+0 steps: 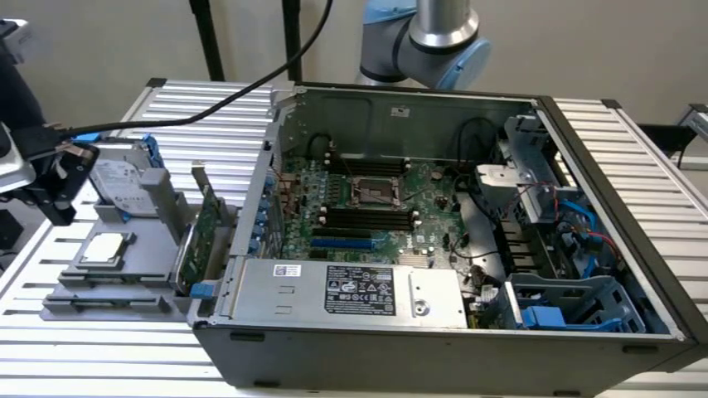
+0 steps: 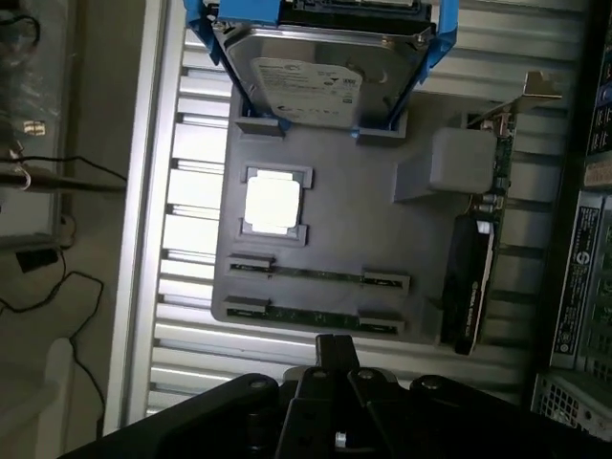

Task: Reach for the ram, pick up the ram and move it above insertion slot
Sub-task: 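Pick up the ram and move it above insertion slot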

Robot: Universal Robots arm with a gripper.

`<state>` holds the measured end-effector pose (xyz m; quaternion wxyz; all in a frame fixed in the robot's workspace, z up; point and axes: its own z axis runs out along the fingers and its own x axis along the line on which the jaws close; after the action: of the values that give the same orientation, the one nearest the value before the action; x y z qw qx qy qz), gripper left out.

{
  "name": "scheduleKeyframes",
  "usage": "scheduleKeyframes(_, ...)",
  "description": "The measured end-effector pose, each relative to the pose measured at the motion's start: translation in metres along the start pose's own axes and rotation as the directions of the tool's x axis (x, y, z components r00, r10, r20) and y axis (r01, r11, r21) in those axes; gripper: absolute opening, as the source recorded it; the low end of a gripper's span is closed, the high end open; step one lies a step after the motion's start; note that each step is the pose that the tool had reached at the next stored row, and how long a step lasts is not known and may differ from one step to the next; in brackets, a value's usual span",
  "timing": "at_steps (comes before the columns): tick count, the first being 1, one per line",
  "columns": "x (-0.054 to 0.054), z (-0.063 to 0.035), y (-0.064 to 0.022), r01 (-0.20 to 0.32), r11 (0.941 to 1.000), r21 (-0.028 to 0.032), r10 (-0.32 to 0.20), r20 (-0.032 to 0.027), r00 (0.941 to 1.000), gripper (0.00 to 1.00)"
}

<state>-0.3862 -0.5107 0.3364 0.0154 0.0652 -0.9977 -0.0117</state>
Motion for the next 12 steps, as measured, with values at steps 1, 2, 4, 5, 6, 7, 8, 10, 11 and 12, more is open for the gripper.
scheduleKeyframes(1,0.0000,0.0006,0.0000,0.018,0.9998,0.0005,-0.018,-0.0005,0.9998,0.11)
scheduleKeyframes(2,0.0000,0.0013,-0.0001,0.038,0.9993,0.0011,-0.038,-0.0010,0.9993,0.11)
scheduleKeyframes(4,-0.0001,0.0026,-0.0001,0.073,0.9973,0.0021,-0.073,-0.0019,0.9973,0.11)
scheduleKeyframes(5,-0.0001,0.0033,-0.0001,0.091,0.9959,0.0025,-0.091,-0.0024,0.9959,0.11)
scheduleKeyframes(6,-0.0001,0.0039,-0.0001,0.109,0.9941,0.0031,-0.109,-0.0030,0.9941,0.11)
scheduleKeyframes(7,-0.0001,0.0047,-0.0001,0.128,0.9918,0.0036,-0.128,-0.0034,0.9918,0.11)
scheduleKeyframes(8,-0.0001,0.0054,-0.0001,0.146,0.9893,0.0040,-0.146,-0.0039,0.9893,0.11)
scheduleKeyframes(10,-0.0002,0.0067,-0.0002,0.181,0.9834,0.0049,-0.181,-0.0051,0.9834,0.11)
scheduleKeyframes(11,-0.0002,0.0074,-0.0002,0.199,0.9800,0.0053,-0.199,-0.0056,0.9800,0.11)
scheduleKeyframes(12,-0.0002,0.0080,-0.0002,0.217,0.9762,0.0058,-0.217,-0.0062,0.9762,0.11)
